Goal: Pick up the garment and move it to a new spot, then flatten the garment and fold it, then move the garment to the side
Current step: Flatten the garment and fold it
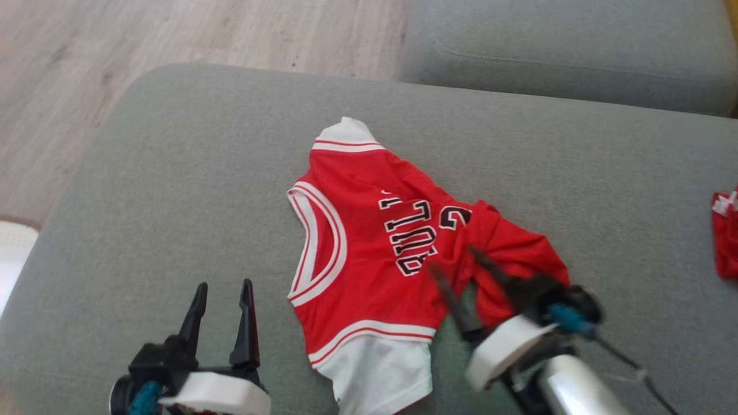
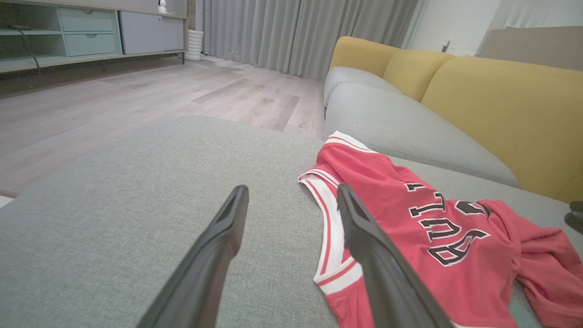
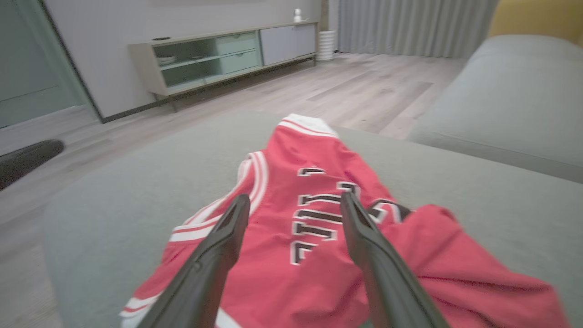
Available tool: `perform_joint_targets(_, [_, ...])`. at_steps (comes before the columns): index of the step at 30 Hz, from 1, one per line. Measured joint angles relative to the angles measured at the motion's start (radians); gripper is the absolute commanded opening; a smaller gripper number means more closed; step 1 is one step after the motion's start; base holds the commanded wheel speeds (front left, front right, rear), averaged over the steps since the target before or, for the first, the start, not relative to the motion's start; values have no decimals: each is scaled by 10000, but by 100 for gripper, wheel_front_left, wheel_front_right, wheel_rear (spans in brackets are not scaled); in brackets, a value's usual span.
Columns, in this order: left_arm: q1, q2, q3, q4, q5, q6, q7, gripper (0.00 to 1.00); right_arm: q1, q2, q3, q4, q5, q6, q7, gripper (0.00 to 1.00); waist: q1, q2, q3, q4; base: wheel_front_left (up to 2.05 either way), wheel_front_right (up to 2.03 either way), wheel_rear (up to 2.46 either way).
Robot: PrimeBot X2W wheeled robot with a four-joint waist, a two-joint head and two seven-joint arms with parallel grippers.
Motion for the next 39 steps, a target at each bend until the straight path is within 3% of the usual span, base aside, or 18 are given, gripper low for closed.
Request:
perform_joint_targets(6, [105, -8, -36, -21, 71, -10, 0, 100, 185, -21, -2301, 61, -1072, 0, 433, 100, 0, 0, 36, -170, 0, 0, 0])
perform_joint_targets(12, [41, -48, -75, -23, 86, -52, 0, 100, -308, -522, -3507, 1202, -1584, 0, 892, 100, 0, 0, 420, -35, 0, 0, 0])
perform_joint_targets(22, [-241, -128, -73, 67, 184, -132, 0, 100, -1837, -899, -2917, 3423, -779, 0, 1597, 100, 2, 0, 1005, 548, 0, 0, 0])
perform_joint_targets(23, [-248, -142, -75, 73, 186, -136, 0, 100, -1912, -955, -2832, 3565, -675, 0, 1651, 85, 2, 0, 1037, 600, 0, 0, 0])
perform_joint_targets(24, [-261, -153, -75, 86, 186, -165, 0, 100, -1997, -997, -2765, 3682, -575, 0, 1649, 42, 2, 0, 1063, 652, 0, 0, 0])
perform_joint_targets(25, [-288, -165, -77, 98, 188, -176, 0, 100, -2110, -1051, -2681, 3783, -495, 0, 1639, 27, 1, 0, 1085, 699, 0, 0, 0])
perform_joint_targets(26, [-324, -173, -75, 107, 188, -176, 0, 100, -2243, -1104, -2598, 3866, -420, 0, 1626, 0, 2, 0, 1095, 739, 0, 0, 0])
perform_joint_targets(33, [-353, -198, -75, 186, 265, -207, 0, 100, -3173, -1413, -2725, 4343, -548, 0, 1122, 0, 1, 0, 1023, 875, 0, 0, 0])
perform_joint_targets(39, [-354, -261, -107, 313, 278, -305, 0, 100, -4986, -1779, -3166, 4669, -1950, 0, 247, 0, 1, 0, 954, 1028, 0, 0, 0])
